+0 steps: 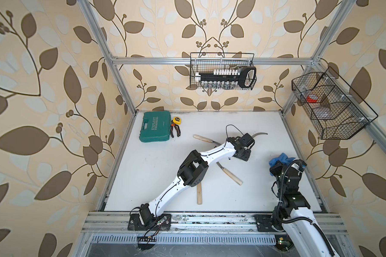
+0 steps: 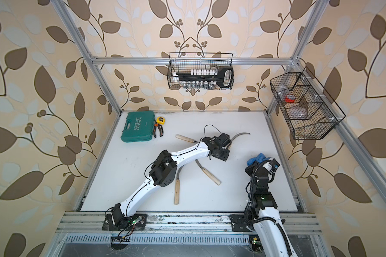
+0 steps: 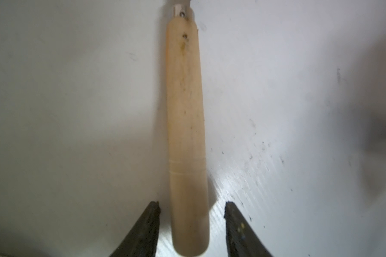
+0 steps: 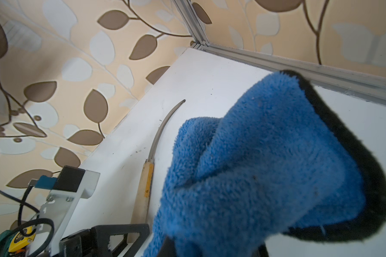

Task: Wipe small sickles with rags
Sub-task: Place the small sickle at the center of the board, then pick up the small sickle from the center of the board.

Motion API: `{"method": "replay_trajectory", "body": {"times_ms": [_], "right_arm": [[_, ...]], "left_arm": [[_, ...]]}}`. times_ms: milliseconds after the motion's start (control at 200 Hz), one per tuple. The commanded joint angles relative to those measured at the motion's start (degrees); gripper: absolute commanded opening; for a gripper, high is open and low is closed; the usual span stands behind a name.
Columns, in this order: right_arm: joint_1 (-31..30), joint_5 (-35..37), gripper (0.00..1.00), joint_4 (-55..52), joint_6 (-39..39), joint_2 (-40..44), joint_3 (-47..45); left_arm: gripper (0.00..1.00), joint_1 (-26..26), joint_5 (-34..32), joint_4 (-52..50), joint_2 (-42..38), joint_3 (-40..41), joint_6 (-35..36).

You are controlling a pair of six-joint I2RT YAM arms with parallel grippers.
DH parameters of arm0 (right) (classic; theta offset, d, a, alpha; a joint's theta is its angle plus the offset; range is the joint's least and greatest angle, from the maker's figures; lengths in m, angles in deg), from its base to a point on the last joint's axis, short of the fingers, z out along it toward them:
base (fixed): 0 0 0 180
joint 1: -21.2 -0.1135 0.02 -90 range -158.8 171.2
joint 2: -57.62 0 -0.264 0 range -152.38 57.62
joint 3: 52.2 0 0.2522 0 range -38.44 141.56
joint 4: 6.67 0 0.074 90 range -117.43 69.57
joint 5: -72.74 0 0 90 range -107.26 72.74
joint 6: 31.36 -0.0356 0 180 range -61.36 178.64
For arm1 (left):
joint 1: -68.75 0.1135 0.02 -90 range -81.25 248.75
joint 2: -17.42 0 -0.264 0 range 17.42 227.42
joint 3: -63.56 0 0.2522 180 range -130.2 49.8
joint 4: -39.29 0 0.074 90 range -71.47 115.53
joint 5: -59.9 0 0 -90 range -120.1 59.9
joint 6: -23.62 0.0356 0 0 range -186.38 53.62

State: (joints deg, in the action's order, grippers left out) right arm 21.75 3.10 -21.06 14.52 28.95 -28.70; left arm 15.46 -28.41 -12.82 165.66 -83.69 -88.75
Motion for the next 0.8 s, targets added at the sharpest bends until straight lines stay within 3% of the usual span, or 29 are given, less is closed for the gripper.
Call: {"method": "replay_trajectory", "body": {"times_ms": [0, 155, 305, 420, 495, 565, 625, 685, 695, 710, 720, 795], "right_arm": [[0.32, -0.06, 0.00, 0.44, -0.07, 0.27, -0.04], [0.23, -0.57, 0.00, 0.83, 0.24, 0.39, -0.13], [0.24, -1.68, 0.00, 1.61, 0.76, 0.00, -0.21], [0.28, -2.45, 0.00, 2.25, 1.05, -0.41, -0.18], [0.23, -2.74, 0.00, 2.60, 1.26, -0.26, -0.39], [0.23, -3.14, 0.00, 2.92, 1.46, -0.08, -0.56], [0.26, -3.93, 0.00, 3.55, 1.88, 0.13, -0.76], [0.25, -4.31, 0.00, 3.87, 2.02, 0.10, -0.85], [0.24, -4.39, 0.00, 3.87, 2.02, 0.12, -0.79], [0.30, -4.43, 0.00, 3.95, 2.02, 0.04, -0.80], [0.27, -4.45, 0.00, 3.94, 2.06, 0.06, -0.84], [0.30, -4.49, 0.00, 4.11, 2.11, -0.21, -0.78]], "left_arm": [[0.53, -0.70, -0.20, -0.84, -8.37, 0.01, 1.44], [0.63, -0.93, -2.04, 2.81, -20.55, 10.26, 5.58], [0.78, -0.86, -10.91, 16.05, -38.36, 33.22, 13.03], [0.81, -0.50, -17.98, 28.85, -49.27, 49.25, 24.21], [0.81, -0.07, -19.20, 29.95, -53.23, 55.66, 28.58], [0.79, 0.21, -21.35, 26.41, -55.58, 59.09, 25.82], [0.77, 0.21, -24.19, 21.94, -57.54, 61.75, 18.38], [0.74, 0.13, -22.64, 20.06, -60.09, 66.06, 12.50], [0.76, 0.12, -22.09, 19.93, -60.62, 67.02, 11.86], [0.92, 0.12, -21.66, 19.85, -61.36, 68.31, 10.21], [0.97, 0.12, -21.43, 19.77, -61.93, 69.21, 9.22], [0.99, 0.12, -20.91, 18.86, -67.51, 75.76, 1.33]]}}
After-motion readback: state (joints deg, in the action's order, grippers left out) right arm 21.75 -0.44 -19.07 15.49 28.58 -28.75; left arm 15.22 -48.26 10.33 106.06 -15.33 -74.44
